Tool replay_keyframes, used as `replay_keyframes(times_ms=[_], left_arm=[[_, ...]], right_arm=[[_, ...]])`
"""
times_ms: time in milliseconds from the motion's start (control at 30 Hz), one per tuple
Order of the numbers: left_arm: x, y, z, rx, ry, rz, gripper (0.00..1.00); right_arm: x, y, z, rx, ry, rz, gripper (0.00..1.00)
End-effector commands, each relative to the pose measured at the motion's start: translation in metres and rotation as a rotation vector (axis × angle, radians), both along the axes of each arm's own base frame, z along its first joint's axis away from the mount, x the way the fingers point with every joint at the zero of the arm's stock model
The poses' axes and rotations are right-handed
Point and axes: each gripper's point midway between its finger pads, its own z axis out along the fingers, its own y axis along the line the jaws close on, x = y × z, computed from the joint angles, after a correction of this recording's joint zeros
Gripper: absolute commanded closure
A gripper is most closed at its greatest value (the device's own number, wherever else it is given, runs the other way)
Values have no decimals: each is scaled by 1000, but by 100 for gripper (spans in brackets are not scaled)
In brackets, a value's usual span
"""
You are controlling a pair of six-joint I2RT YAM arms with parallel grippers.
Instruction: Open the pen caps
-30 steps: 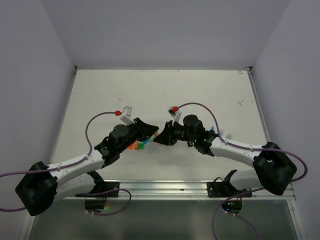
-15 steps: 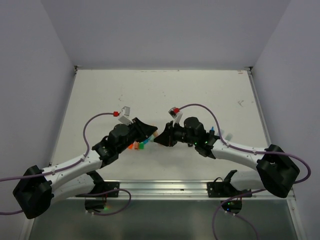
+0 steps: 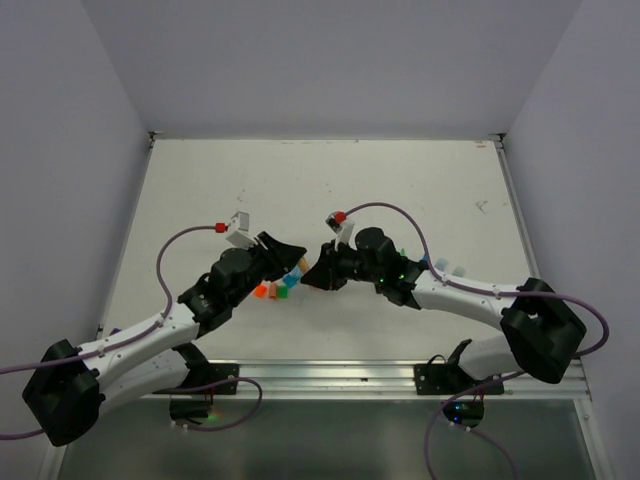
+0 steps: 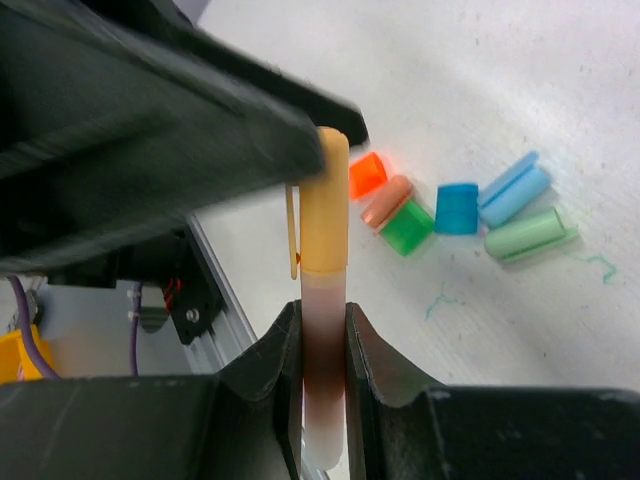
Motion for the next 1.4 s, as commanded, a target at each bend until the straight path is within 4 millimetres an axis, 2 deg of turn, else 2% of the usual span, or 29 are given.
replay_keyframes(times_ms=[0,100,133,200,367,467,633,833,1167,1267,1300,1367], left_arm=[[21,16,41,-54,-143,100,42],[19,15,42,-48,-146,88,32],[19,15,41,-47,-143,89,24],[19,16,37,-45,-136,92,17],[20,12,30,-32,-121,79,16],[19,11,24,-36,-101,74,15],[17,5,16,-46,-72,49,23],[11,-8,18,-89,-71,-8,33],[7,-17,7,-68,-46,-36,35],[7,-18,6,-67,-45,-37,46],[7,-19,8,-73,-51,-39,57],[8,-20,8,-66,-53,-45,68]], right_arm=[[-13,-6,-26,-102,77,39,100],[-13,-5,-25,-97,79,45,100],[-14,-5,-25,-99,80,47,100],[-16,-6,-25,-97,84,53,100],[-17,-10,-20,-97,66,43,100],[-13,-12,-7,-76,29,25,100],[-8,-11,12,-54,-8,7,100],[-3,-4,15,-46,-6,11,100],[6,3,25,-37,-20,2,100],[6,5,24,-38,-19,5,100],[7,6,23,-39,-18,4,100],[9,6,19,-51,-16,-2,100]])
